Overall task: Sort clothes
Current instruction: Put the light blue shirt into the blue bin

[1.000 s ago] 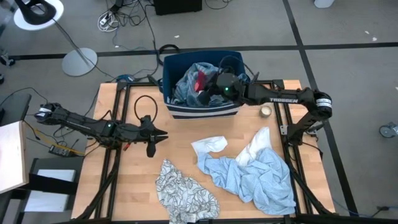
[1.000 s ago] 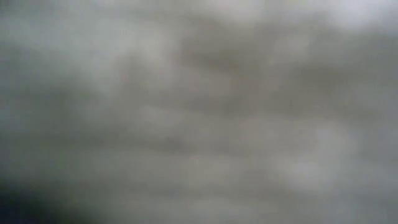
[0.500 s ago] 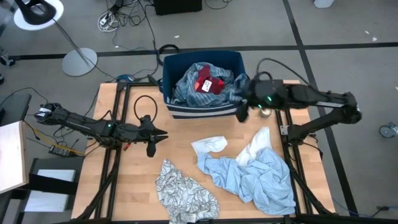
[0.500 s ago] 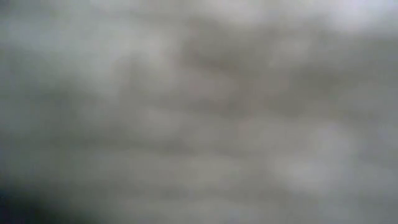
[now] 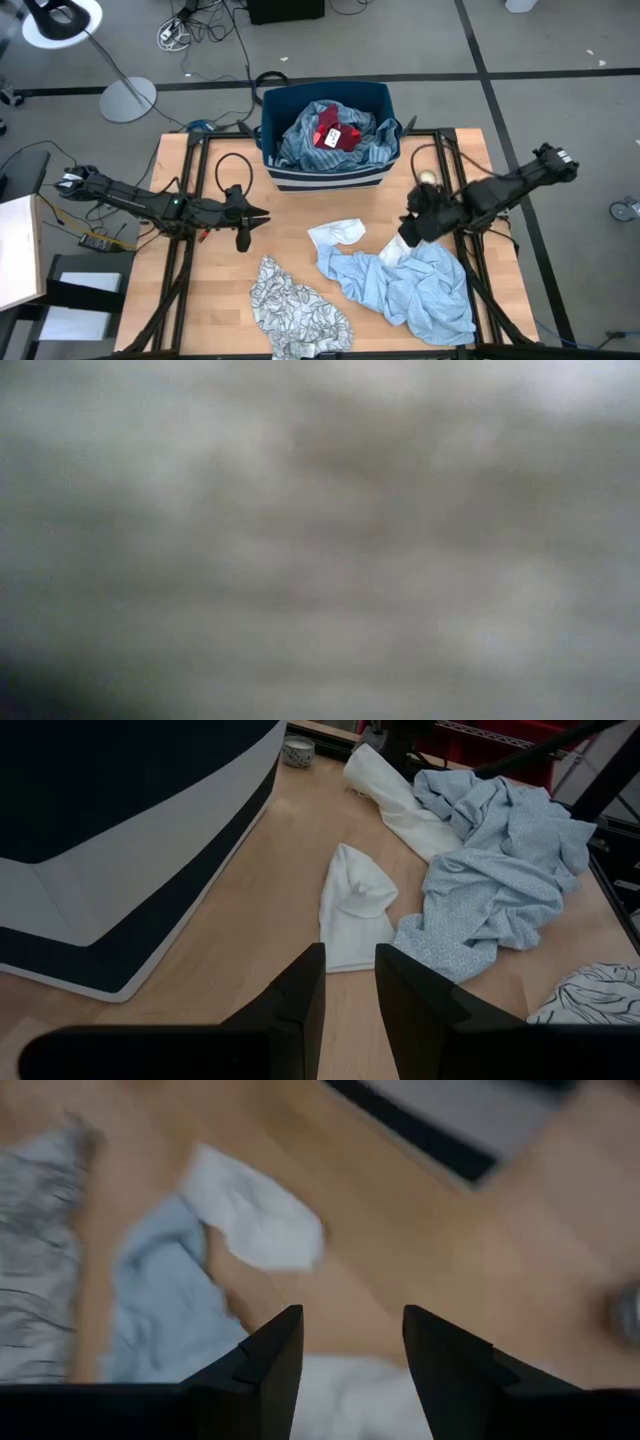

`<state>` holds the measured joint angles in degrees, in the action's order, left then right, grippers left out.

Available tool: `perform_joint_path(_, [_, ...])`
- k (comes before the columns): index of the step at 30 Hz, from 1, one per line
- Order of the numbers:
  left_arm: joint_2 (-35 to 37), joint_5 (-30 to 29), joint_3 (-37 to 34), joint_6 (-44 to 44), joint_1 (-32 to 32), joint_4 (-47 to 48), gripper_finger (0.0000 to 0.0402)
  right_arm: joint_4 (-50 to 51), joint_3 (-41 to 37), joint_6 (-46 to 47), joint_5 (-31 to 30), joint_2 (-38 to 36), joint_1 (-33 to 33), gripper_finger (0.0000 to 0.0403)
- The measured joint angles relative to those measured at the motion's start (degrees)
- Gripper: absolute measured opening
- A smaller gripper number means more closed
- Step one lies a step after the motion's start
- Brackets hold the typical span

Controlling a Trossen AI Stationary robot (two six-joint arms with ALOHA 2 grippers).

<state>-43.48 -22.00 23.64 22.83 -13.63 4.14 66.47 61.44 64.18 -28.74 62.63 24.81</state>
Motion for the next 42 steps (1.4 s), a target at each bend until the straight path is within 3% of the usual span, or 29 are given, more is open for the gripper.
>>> perform_joint_path(5, [0.0, 0.0, 0.0, 0.4, 0.0, 0.0, 0.0097, -1.5, -8.4, 10.3, 8.4, 0.0, 3.1, 0.0173])
perform_joint_path(8, [0.0, 0.0, 0.0, 0.4, 0.0, 0.0, 0.0097, -5.6, -12.1, 12.6, 15.7, 0.0, 5.4, 0.0173])
perform_joint_path(11, [0.0, 0.0, 0.0, 0.4, 0.0, 0.0, 0.0097, -10.9, -14.1, 13.6, 18.7, 0.0, 8.5, 0.0172])
perform_joint_path(25, [0.0, -0.5, 0.0, 0.5, 0.0, 0.0, 0.0097, -15.0, -14.9, 30.2, 21.3, 1.0, 20.5, 0.0168])
perform_joint_path(35, [0.0, -0.6, 0.0, 0.4, 0.0, 0.0, 0.0097, -13.5, -14.9, 27.1, 23.5, 14.6, 22.6, 0.0164])
perform_joint_path(38, [0.0, -0.6, 0.0, 0.4, 0.0, 0.0, 0.0097, -16.3, -14.9, 22.2, 25.1, 18.8, 21.4, 0.0127])
perform_joint_path(42, [0.0, -0.7, 0.0, 0.6, 0.0, -0.2, 0.0097, -17.9, -13.1, 14.2, 24.2, 20.5, 20.1, 0.002])
